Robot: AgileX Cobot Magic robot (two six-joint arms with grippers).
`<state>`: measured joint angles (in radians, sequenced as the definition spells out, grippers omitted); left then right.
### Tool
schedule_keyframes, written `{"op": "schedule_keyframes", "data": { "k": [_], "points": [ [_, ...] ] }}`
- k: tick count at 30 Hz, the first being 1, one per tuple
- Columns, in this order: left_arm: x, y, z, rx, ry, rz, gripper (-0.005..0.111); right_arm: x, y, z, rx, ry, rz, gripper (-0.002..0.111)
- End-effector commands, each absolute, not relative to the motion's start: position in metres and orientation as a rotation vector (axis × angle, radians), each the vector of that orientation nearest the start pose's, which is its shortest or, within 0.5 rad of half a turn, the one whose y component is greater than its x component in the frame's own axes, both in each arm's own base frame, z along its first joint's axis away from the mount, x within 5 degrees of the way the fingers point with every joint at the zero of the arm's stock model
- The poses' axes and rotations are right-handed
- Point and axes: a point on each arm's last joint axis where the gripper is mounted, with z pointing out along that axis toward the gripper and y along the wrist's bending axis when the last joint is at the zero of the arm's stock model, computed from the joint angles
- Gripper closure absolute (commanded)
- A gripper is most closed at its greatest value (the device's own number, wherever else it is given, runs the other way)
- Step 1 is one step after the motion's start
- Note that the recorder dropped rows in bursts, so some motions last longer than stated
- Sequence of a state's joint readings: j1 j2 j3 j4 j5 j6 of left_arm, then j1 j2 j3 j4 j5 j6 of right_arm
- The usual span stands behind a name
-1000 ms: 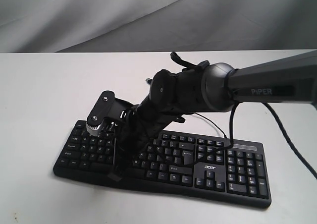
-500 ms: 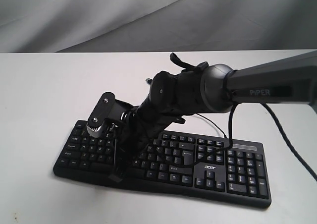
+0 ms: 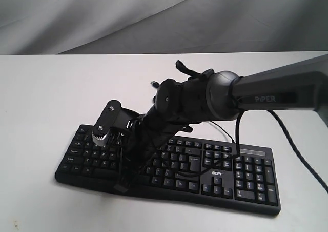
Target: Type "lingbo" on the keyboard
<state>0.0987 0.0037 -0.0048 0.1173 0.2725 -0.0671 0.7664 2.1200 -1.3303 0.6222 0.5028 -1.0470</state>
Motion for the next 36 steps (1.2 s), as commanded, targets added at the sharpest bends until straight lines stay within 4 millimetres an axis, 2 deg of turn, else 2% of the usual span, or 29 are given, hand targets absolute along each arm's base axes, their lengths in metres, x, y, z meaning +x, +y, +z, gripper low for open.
{"op": "schedule_keyframes", "data": {
  "k": [1,6,9,23,36],
  "points": [
    [0.055,0.008,0.19,-0.071,1.744,0.132,0.106,0.286,0.312,0.122,-1.665,2.123,0.459,0.108],
    [0.055,0.008,0.19,-0.071,1.744,0.132,0.106,0.286,0.311,0.142,-1.646,2.078,0.456,0.108],
    [0.055,0.008,0.19,-0.071,1.744,0.132,0.106,0.287,0.309,0.147,-1.648,2.067,0.437,0.108],
    [0.055,0.008,0.19,-0.071,1.744,0.132,0.106,0.315,0.263,0.141,-1.554,2.302,0.391,0.108],
    [0.055,0.008,0.19,-0.071,1.744,0.132,0.106,0.315,0.261,0.141,-1.546,2.327,0.379,0.108]
  ]
}}
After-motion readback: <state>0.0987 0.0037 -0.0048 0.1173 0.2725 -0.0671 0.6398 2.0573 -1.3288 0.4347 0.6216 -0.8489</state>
